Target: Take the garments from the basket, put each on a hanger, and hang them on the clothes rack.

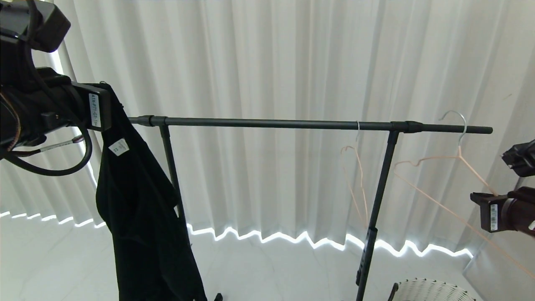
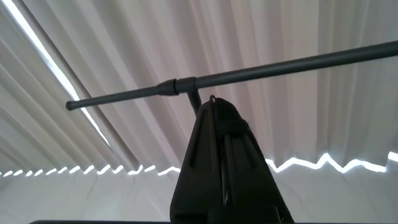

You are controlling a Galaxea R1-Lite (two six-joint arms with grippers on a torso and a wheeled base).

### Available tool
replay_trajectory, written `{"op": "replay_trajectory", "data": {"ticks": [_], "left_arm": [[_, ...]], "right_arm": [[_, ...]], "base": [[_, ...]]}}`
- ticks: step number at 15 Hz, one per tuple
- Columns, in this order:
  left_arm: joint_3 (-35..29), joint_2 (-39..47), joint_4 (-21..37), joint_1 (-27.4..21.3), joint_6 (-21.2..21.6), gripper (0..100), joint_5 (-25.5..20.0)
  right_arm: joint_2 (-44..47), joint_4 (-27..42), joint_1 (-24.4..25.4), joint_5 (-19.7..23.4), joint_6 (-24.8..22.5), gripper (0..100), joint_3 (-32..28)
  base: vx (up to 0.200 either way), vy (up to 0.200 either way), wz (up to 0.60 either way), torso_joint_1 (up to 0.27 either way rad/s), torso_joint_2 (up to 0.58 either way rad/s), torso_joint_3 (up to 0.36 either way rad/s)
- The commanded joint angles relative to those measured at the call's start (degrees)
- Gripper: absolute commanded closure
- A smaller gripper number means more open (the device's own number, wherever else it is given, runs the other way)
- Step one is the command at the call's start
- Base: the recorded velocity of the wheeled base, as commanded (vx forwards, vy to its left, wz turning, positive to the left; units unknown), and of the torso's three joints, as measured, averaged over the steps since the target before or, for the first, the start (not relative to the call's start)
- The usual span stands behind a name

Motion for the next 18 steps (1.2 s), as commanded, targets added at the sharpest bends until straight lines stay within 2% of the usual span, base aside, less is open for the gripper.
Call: {"op": "replay_trajectory", "data": {"ticks": [1, 3, 7, 9, 14, 18], "left_arm": [[0.1, 0.1, 0.0, -0.1, 0.0, 100, 0.0], [0.5, 0.1, -0.2, -0.2, -0.1, 100, 0.0], [3.6, 0.2, -5.6, -0.5, 0.4, 100, 0.0], [3.8, 0.2, -5.6, -0.6, 0.8, 100, 0.2], [3.7, 0.9, -5.6, -0.7, 0.8, 100, 0.2], [3.6, 2.3, -5.6, -3.7, 0.8, 100, 0.2]], "right_arm": [[-2.6, -0.1, 0.0, 0.0, -0.6, 100, 0.8], [-3.2, -0.1, 0.7, 0.0, -1.4, 100, 0.7], [-4.2, -0.1, 3.0, -1.2, -2.5, 100, 0.3], [-5.0, -0.1, 3.3, -1.2, -2.6, 100, -0.1], [-6.9, -0.1, 3.3, -1.1, -4.1, 100, -2.7], [-8.7, -0.1, 3.6, -0.9, -6.3, 100, -3.0]], "base": [[-0.2, 0.0, 0.0, -0.007, 0.0, -0.002], [-0.2, 0.0, 0.0, 0.0, 0.0, -0.002], [0.0, 0.0, 0.0, 0.0, 0.0, 0.0], [0.0, 0.0, 0.0, 0.0, 0.0, 0.0], [0.0, 0.2, 0.0, 0.002, 0.0, 0.001], [0.0, 0.2, 0.0, 0.006, 0.0, 0.002]]}}
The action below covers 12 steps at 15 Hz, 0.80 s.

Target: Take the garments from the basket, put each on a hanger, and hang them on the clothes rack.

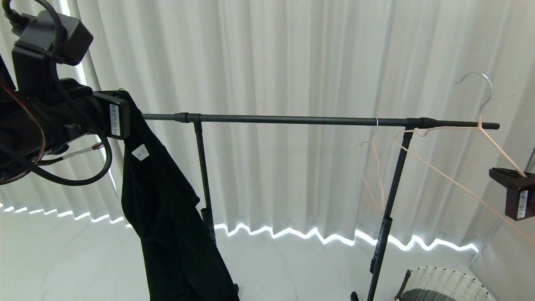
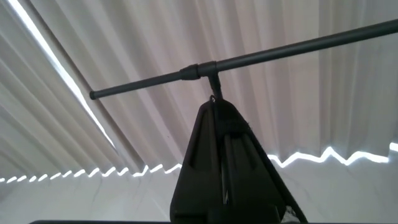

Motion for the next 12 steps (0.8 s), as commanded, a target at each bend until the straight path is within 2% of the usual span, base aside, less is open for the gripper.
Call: {"op": "replay_trajectory", "data": {"ticks": [1, 4, 6, 10, 11, 12], "left_arm": [[-0.2, 1.7, -0.1, -1.3, -0.1, 100, 0.0], [0.2, 2.9, -1.5, -2.7, -0.1, 100, -0.2], [0.5, 3.2, -1.7, -4.4, -0.2, 100, -0.2], [-0.4, 6.9, -1.7, -7.1, -0.2, 100, 0.7], [-0.8, 7.8, -1.7, -7.5, -0.1, 100, 1.4], [-2.6, 10.1, -1.4, -8.3, -0.1, 100, 3.7]], "right_arm": [[-1.0, -0.1, 1.3, 0.1, -0.2, 100, -0.3], [-1.5, -0.2, 4.4, 0.0, -0.2, 100, -0.7], [-2.7, -0.1, 9.2, 0.0, -0.2, 100, -0.6], [-1.0, 0.0, 21.9, 0.0, 1.0, 100, 0.9], [-0.2, 0.0, 24.3, 0.1, 2.0, 100, 0.9], [1.6, -0.3, 30.5, 0.1, 5.8, 100, 0.5]], "base": [[0.0, 0.2, 0.0, -0.002, 0.0, -0.002], [0.0, 0.0, 0.0, 0.0, 0.0, 0.0], [0.0, 0.0, 0.0, 0.0, 0.0, 0.0], [0.0, 0.0, 0.0, 0.0, 0.0, 0.0], [0.0, 0.0, 0.0, 0.0, 0.0, 0.0], [0.0, 0.0, 0.0, 0.0, 0.0, 0.0]]}}
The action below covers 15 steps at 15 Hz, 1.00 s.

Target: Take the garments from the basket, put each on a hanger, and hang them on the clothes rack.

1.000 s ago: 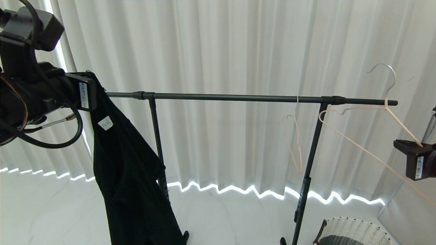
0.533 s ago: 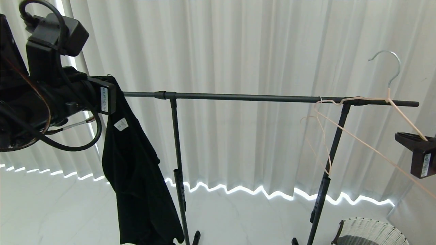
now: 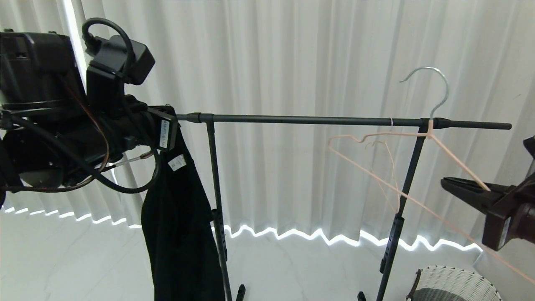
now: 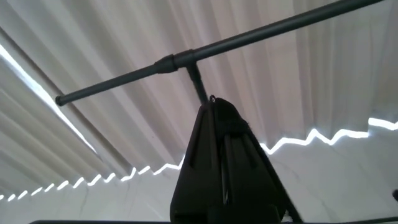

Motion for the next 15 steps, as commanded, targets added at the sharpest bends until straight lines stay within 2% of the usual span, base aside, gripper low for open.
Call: {"op": "replay_trajectory", "data": {"ticks": [1, 3, 6, 7, 10, 14, 15], "left_arm": [[-3.0, 5.5, 0.1, -0.9, 0.0, 100, 2.4], [-5.5, 9.2, 0.2, -0.9, -0.1, 100, 3.4], [-7.7, 12.1, 0.1, -2.0, -1.3, 100, 3.6], [-8.1, 12.7, 0.1, -3.4, -3.8, 100, 3.7], [-8.0, 13.2, 0.1, -5.3, -6.9, 100, 3.7], [-7.9, 12.9, 0.1, -5.6, -9.6, 100, 3.8], [-7.9, 12.7, 0.1, -5.6, -10.3, 100, 3.8]], "right_arm": [[4.1, -0.4, 11.7, -0.1, 5.8, 100, -0.6], [5.4, -0.4, 18.1, -0.2, 10.3, 100, -1.2], [6.0, -0.4, 21.2, -0.2, 11.3, 100, -1.6], [6.6, -0.4, 22.2, -0.2, 11.7, 100, -2.2], [8.3, -0.4, 22.8, -0.1, 12.4, 100, -4.4], [11.4, -0.7, 22.8, -0.2, 13.0, 100, -7.1], [12.5, -2.5, 22.8, -0.2, 12.9, 100, -7.3]], "base": [[0.0, 0.0, 0.0, 0.0, 0.0, 0.0], [0.0, 0.0, 0.0, 0.0, 0.0, 0.0], [0.0, 0.0, 0.0, 0.0, 0.0, 0.0], [0.0, 0.0, 0.0, 0.0, 0.0, 0.0], [0.0, 0.0, 0.0, 0.0, 0.0, 0.0], [0.0, 0.0, 0.0, 0.0, 0.0, 0.0], [0.0, 0.0, 0.0, 0.0, 0.0, 0.0]]}}
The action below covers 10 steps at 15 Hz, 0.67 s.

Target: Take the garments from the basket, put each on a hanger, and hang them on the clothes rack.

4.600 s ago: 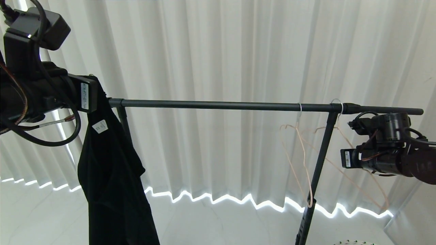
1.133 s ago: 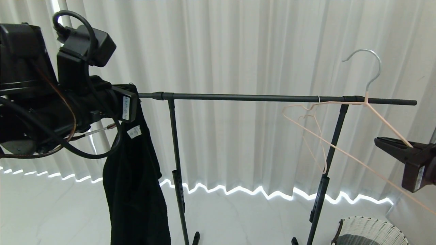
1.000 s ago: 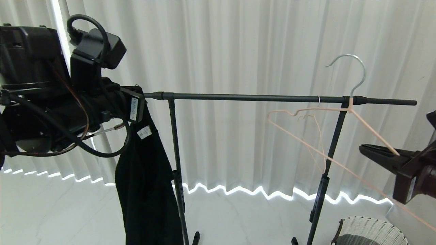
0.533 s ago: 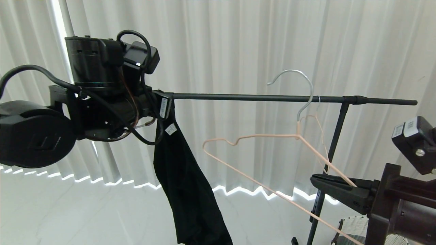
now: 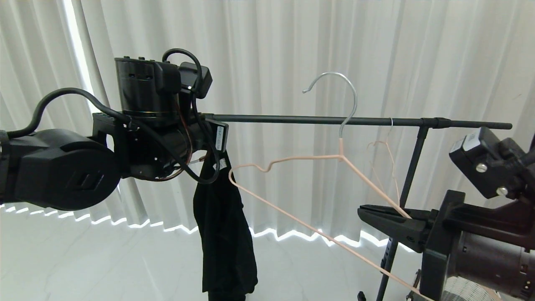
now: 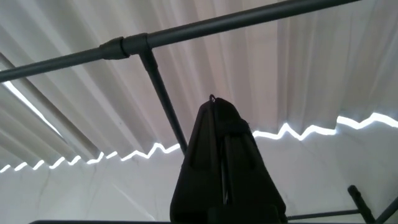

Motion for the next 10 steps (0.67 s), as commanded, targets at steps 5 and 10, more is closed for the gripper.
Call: {"op": "replay_trajectory", "data": {"ticks": [5, 10], "left_arm": [[-0.2, -0.9, 0.0, -0.1, -0.3, 100, 0.9], [-0.1, -1.7, 0.0, -0.1, -0.3, 100, 1.0]], "right_arm": [[8.9, -8.4, 0.0, -0.4, 1.5, 100, -1.8], [11.1, -9.5, -0.7, -2.9, 2.4, 100, -2.6]], "base": [[0.0, 0.0, 0.0, 0.0, 0.0, 0.0], [0.0, 0.0, 0.0, 0.0, 0.0, 0.0]]}}
